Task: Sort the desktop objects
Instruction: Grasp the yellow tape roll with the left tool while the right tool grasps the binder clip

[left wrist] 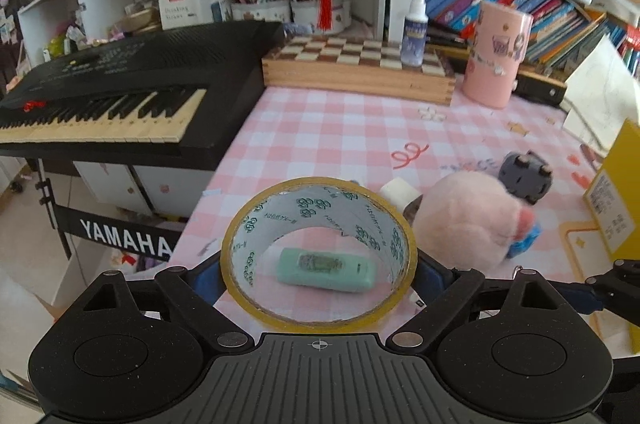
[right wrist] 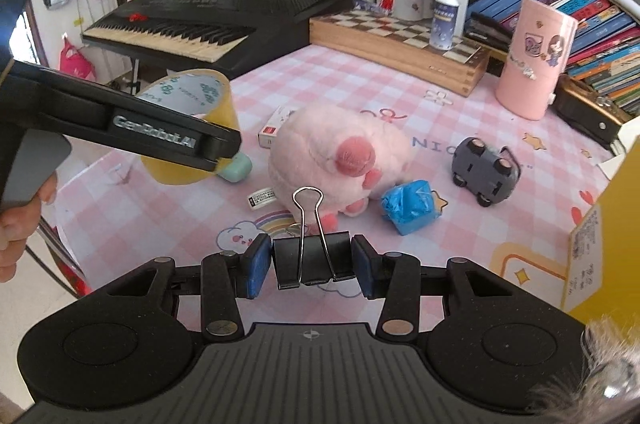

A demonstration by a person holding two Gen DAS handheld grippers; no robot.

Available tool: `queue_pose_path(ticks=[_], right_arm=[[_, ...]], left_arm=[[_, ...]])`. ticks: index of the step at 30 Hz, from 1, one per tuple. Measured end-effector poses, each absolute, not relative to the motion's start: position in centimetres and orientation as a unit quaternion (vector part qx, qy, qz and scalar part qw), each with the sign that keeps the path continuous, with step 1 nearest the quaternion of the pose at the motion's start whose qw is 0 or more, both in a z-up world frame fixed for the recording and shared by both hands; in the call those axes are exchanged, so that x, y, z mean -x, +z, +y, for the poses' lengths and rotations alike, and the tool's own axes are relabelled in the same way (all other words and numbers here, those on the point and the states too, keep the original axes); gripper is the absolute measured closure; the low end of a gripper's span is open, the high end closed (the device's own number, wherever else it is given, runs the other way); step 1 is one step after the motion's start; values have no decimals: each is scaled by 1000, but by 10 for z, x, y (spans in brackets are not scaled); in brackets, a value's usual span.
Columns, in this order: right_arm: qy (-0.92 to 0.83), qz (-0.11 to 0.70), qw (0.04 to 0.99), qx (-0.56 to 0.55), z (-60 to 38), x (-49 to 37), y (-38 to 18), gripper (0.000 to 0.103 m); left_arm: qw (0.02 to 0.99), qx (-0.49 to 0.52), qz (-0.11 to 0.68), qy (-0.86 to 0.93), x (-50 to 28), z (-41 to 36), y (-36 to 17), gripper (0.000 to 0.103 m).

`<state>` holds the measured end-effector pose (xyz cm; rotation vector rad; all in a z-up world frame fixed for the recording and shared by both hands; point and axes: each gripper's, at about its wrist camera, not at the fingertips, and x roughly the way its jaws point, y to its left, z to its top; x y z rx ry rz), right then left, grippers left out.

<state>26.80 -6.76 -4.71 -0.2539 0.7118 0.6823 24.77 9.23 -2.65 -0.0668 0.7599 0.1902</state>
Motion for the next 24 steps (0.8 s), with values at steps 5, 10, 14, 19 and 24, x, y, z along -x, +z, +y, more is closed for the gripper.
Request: queue_pose_path(ticks=[5,10,14,19,24], right_arm=[[310,330,885,110,-74,-250,-35,62],[292,324,894,96,-85,-229,-26,62],[276,325,901,81,-93,-213,-19,62],[262,329,905,68,-96,-185,-13,62],[247,324,911,64,-96,-155,-8,62]], left_arm=[[930,40,357,83,-223,93,-14,11],[932,52,350,75,-195,93,-5,11],[935,57,344,65,-173,90,1,11],[936,61,344,48,-146,88,4,11],[938,60,341,31,-120,83,7,11]])
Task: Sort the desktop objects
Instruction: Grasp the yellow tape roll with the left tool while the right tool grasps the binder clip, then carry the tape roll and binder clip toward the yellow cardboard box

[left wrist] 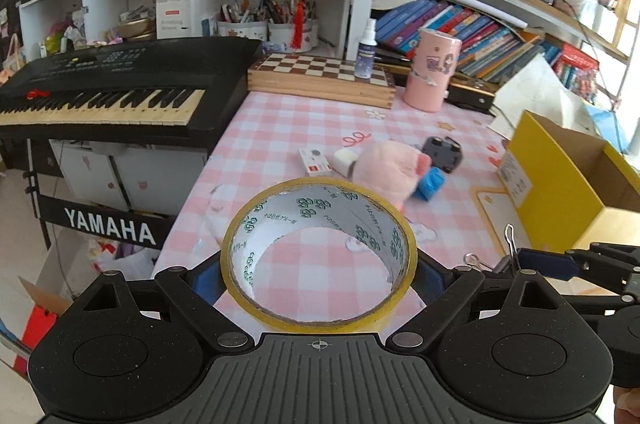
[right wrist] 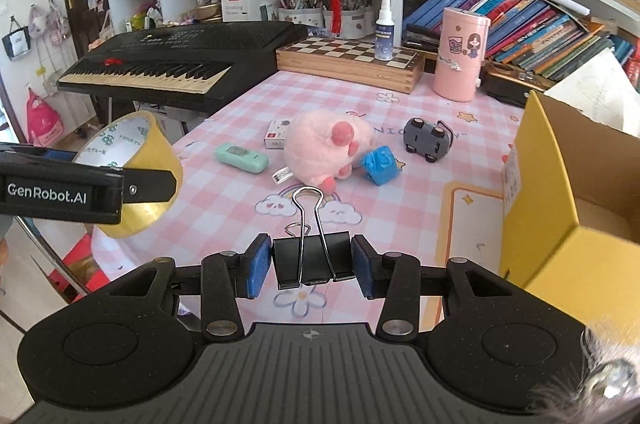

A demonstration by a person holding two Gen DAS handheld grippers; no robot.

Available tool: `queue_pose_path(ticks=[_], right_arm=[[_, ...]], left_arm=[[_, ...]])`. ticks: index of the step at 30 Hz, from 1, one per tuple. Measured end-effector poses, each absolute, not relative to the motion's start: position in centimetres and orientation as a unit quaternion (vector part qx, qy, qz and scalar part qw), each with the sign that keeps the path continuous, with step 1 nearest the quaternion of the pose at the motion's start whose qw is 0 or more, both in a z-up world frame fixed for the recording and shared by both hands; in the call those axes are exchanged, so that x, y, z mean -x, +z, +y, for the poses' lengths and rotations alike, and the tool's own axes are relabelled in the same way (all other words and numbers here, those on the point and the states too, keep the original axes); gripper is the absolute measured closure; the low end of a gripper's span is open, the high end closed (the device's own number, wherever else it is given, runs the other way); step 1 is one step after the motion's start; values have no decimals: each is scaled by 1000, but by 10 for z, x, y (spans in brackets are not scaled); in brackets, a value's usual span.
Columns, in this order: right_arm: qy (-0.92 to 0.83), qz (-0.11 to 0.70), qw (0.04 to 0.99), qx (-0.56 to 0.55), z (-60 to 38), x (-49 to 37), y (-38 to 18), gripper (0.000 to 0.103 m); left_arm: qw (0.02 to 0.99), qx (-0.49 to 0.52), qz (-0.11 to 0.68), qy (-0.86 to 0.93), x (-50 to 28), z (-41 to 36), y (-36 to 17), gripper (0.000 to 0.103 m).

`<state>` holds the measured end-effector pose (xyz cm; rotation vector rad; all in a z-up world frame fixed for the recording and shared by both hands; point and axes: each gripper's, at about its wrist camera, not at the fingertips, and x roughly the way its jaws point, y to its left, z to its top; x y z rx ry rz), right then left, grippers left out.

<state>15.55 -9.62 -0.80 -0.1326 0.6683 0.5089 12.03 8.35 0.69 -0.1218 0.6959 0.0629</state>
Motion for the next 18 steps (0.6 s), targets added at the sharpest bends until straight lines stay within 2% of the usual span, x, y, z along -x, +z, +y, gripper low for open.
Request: queue_pose_path(ticks=[18], right_arm=[[154,353,923,10,-127,-59,-11,62]], left_arm=[[938,44,342,-43,-36,60,8,10]])
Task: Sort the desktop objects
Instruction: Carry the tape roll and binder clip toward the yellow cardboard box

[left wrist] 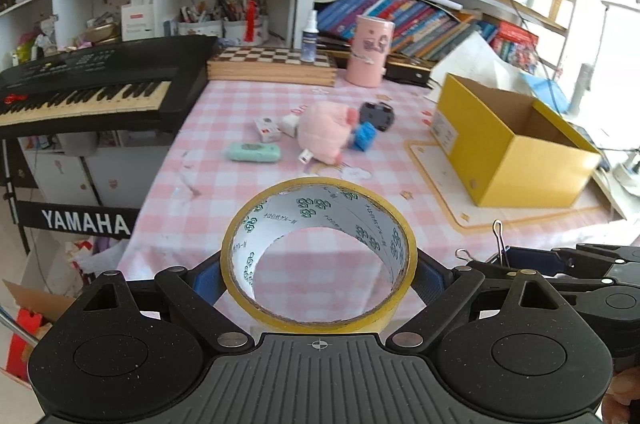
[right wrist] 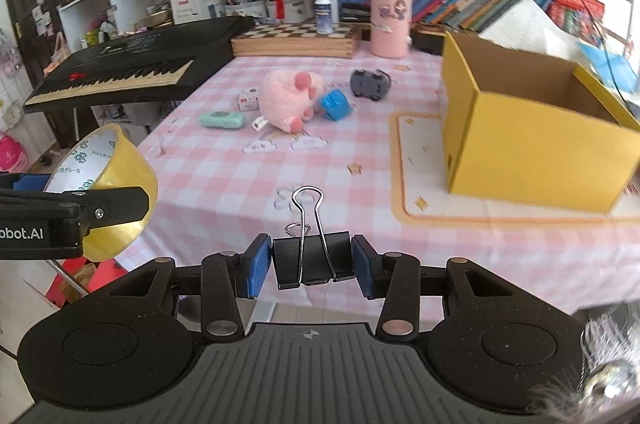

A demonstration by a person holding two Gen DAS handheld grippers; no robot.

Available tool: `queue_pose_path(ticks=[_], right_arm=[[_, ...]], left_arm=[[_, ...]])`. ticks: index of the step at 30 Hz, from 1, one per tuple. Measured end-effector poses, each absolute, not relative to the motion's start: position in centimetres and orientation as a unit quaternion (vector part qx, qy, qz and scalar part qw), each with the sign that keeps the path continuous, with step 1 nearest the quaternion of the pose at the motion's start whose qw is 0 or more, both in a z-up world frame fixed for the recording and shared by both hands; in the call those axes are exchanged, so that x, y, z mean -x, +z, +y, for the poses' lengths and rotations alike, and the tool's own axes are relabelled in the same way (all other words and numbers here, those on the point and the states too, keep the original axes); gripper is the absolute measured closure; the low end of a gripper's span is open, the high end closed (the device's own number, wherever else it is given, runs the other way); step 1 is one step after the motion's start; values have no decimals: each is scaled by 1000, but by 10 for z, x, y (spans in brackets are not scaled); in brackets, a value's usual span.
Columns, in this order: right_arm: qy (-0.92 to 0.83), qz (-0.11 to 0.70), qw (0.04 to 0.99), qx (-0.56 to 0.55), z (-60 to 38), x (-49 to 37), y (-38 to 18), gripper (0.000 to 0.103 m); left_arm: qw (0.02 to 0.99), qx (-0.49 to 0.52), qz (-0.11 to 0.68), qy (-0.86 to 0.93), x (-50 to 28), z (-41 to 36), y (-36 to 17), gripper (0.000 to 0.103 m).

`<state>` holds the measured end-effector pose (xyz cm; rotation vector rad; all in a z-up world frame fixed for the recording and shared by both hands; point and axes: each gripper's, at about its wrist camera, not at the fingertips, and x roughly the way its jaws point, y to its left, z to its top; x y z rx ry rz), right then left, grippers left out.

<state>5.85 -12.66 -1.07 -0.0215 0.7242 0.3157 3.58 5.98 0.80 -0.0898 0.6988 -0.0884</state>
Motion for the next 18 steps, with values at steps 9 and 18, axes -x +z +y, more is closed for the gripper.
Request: queue_pose_path(ticks=[9,18], right_arm=[[101,364,926,-17,-155,-29,-15,62],[39,378,924,-48,-190,-12,-19,62]], left_arm=[[933,26,346,-94,-26,37,7,10],[921,-2,357,-154,-27,0,4,10]])
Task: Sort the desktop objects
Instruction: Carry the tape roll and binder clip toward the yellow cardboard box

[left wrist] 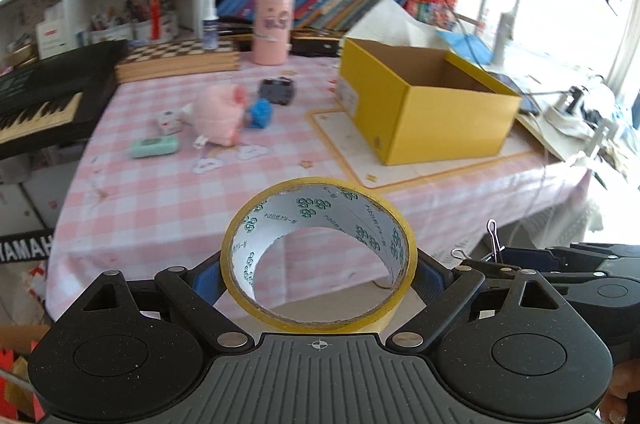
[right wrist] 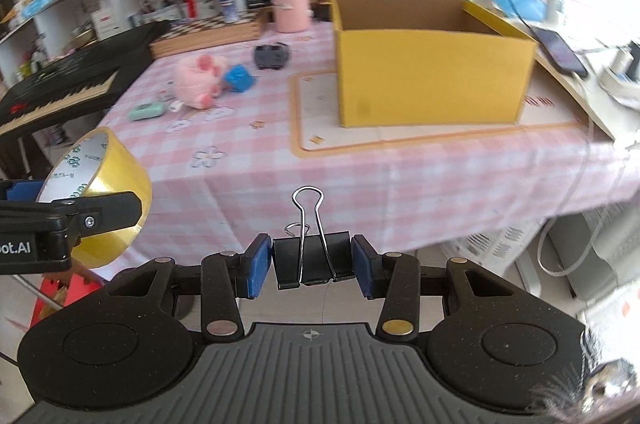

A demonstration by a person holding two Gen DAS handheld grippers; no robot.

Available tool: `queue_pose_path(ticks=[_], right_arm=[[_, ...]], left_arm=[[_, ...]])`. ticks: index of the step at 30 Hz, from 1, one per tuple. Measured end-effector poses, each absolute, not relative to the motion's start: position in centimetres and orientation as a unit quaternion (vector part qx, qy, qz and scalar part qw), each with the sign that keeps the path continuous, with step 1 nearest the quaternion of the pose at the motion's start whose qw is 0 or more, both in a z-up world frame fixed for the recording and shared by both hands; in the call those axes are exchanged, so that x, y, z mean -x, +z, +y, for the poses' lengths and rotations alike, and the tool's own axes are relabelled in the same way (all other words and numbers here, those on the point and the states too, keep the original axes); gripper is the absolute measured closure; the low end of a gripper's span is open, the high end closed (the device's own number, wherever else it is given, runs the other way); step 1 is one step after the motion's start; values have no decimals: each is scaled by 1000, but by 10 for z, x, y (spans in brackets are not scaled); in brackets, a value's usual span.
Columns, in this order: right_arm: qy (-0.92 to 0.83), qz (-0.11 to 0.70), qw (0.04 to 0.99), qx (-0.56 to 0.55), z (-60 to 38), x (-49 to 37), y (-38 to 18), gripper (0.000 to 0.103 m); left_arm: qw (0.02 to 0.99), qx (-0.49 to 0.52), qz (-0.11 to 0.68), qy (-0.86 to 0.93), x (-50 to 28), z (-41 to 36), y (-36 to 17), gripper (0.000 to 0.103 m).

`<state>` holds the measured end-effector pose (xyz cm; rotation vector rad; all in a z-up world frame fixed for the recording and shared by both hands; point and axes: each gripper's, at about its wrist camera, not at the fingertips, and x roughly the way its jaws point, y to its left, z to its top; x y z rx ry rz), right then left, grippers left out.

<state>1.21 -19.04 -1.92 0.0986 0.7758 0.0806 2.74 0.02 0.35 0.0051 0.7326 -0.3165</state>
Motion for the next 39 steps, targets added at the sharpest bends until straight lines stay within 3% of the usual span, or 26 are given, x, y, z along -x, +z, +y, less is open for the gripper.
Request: queue_pose_path(ticks=[39], right_arm=[[-34,382,920,-81,-267,-10,-18,62]], left_arm=[[904,-45,352,-238,-47,-87,5,10]])
